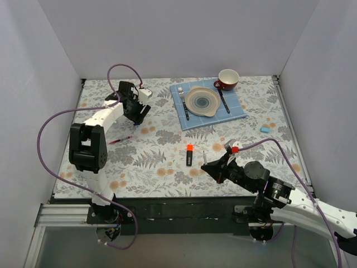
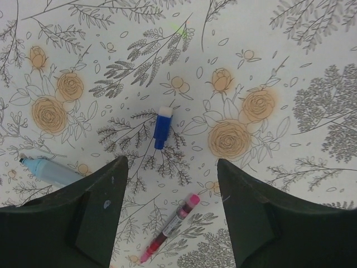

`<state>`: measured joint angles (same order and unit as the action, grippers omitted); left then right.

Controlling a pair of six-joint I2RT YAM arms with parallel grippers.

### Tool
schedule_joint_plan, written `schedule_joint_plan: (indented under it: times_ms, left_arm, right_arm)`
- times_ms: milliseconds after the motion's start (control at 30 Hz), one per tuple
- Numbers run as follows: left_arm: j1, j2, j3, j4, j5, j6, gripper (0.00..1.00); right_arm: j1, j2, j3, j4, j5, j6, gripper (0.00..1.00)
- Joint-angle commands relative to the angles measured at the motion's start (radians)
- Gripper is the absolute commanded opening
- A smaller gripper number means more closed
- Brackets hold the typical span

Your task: Insert the pens into the pen caps

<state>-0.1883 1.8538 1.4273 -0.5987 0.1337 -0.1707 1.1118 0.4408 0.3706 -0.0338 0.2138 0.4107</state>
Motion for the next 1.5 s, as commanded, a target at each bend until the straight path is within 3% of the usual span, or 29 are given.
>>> schedule_joint_plan:
  times_ms: [0,300,667,1100,1367,1467]
  left_arm:
    - [0.033,0.022,-0.002,0.04,0.006,0.056,0.64]
    - [0.055,0.123,0.031,0.07,0.057,0.065,0.61]
    - [0.07,0.209,0.064,0.073,0.064,0.045,0.49]
    - [0.07,0.206,0.059,-0.029,0.044,-0.027,0.35]
    - [0.066,0.162,-0.021,0.01,0.024,-0.111,0.03]
    - [0.061,0.108,-0.04,0.025,0.046,-0.156,0.0]
  right_arm:
    - [-0.004,0.036,0.059,0.098,0.019,-0.064,0.01]
    - [-0.004,0.081,0.062,0.14,0.036,-0.105,0.01]
    - [-0.003,0.075,0.057,0.147,0.05,-0.116,0.01]
    - [-0.003,0.029,0.063,0.129,0.042,-0.108,0.01]
    - [-0.003,0.018,0.09,0.101,0.019,-0.087,0.01]
    - [-0.003,0.027,0.087,0.087,0.013,-0.041,0.01]
